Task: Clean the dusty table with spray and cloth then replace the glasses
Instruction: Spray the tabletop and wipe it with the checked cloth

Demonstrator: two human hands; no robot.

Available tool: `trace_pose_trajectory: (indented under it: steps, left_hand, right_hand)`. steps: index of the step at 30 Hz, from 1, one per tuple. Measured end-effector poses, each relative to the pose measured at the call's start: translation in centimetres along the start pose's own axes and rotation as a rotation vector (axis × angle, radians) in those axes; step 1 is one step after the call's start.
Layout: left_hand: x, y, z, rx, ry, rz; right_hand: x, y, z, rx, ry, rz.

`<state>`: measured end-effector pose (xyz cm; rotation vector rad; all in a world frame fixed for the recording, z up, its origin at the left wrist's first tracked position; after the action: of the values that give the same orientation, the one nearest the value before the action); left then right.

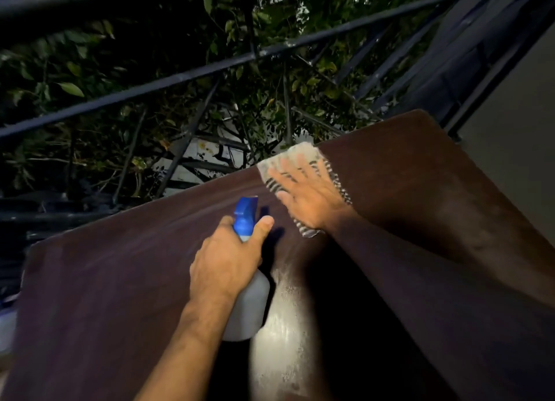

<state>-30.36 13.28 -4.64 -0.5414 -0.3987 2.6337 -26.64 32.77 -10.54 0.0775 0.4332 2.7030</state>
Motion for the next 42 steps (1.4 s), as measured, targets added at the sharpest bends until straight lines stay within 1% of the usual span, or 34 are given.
trace_pose_trajectory:
  steps: [2,4,7,9,11,12,15,17,20,22,23,26,27,30,32,34,36,38,40,42]
  left_hand:
    - [-0.1,0.1,0.3,-0.024,-0.008,0.0]
    - [-0.1,0.5,0.4,-0.055,-0.005,0.009]
    - [-0.2,1.5,0.1,-0.086,0.026,0.022]
    - [-0.7,2.4,0.0,-0.099,0.043,0.038]
    - [-1.4,3.6,-0.1,-0.121,0.056,0.038]
    - [-1.8,4.2,0.0,-0.122,0.064,0.037]
    - [-2.3,6.6,0.7,-0.098,0.067,0.066]
    - [-2.1,8.2,1.4,-0.074,0.051,0.097]
    - [-1.5,10.4,2.6,-0.082,0.024,0.138]
    - [-1.1,11.3,3.3,-0.106,0.0,0.151]
    - [-1.0,11.7,3.7,-0.117,-0.008,0.151]
    - [-0.7,12.8,4.6,-0.151,-0.034,0.162]
    - [-0.6,13.2,4.9,-0.157,-0.047,0.168]
    - [-0.5,13.8,5.0,-0.165,-0.054,0.169]
    - [-0.7,13.9,4.9,-0.165,-0.047,0.15]
    - [-1.0,14.0,4.7,-0.165,-0.04,0.132]
    - [-1.3,14.3,4.8,-0.176,-0.049,0.125]
    - [-1.4,14.8,4.8,-0.189,-0.044,0.123]
    - [-1.2,16.0,4.7,-0.198,-0.025,0.127]
    - [-1.1,17.2,5.0,-0.195,-0.029,0.149]
  right_hand:
    - [-2.5,4.1,-0.2,0.069,-0.07,0.176]
    - [-5.1,7.2,-0.7,0.122,-0.149,0.313]
    - [-7.6,9.7,-2.9,0.116,-0.098,0.389]
    - [-7.9,9.9,-2.9,0.149,-0.119,0.416]
    - [-6.5,8.4,-2.4,0.097,-0.114,0.379]
    - [-5.2,6.8,-1.9,0.057,-0.115,0.299]
    - [-1.1,-0.2,-0.3,0.055,-0.067,-0.064]
    - [0.2,-2.6,-0.2,0.034,-0.013,-0.171]
    - [0.3,-2.3,-0.7,0.014,0.009,-0.193]
    - [-1.0,-0.3,-1.2,0.031,0.007,-0.176]
    - [-2.0,1.9,-1.6,0.029,0.011,-0.113]
    - [-6.4,11.4,-3.9,0.005,0.052,0.236]
    - [-7.9,13.9,-4.6,0.031,0.073,0.31]
    - [-8.7,17.4,-5.0,0.093,0.058,0.38]
    - [-6.3,17.3,-5.0,0.04,0.047,0.36]
    - [-2.7,15.8,-5.5,0.005,0.072,0.221]
    - [0.8,14.2,-5.4,0.056,0.052,0.057]
    - [3.3,13.6,-5.0,0.066,0.037,-0.054]
    - [4.2,13.8,-5.1,0.051,0.053,-0.107]
    - [3.2,15.3,-5.6,0.054,0.066,-0.05]
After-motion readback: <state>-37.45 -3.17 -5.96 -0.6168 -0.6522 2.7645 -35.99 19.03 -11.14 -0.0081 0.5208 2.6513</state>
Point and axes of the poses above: each hand's wrist, its own x-axis towards the middle knuckle, its own z-axis out of the back of the hand, y = z × x, the point moved 10 cm from there along x, towards the middle knuckle, and after that the axes turned 10 degrees about x, right-handed, at the moved point
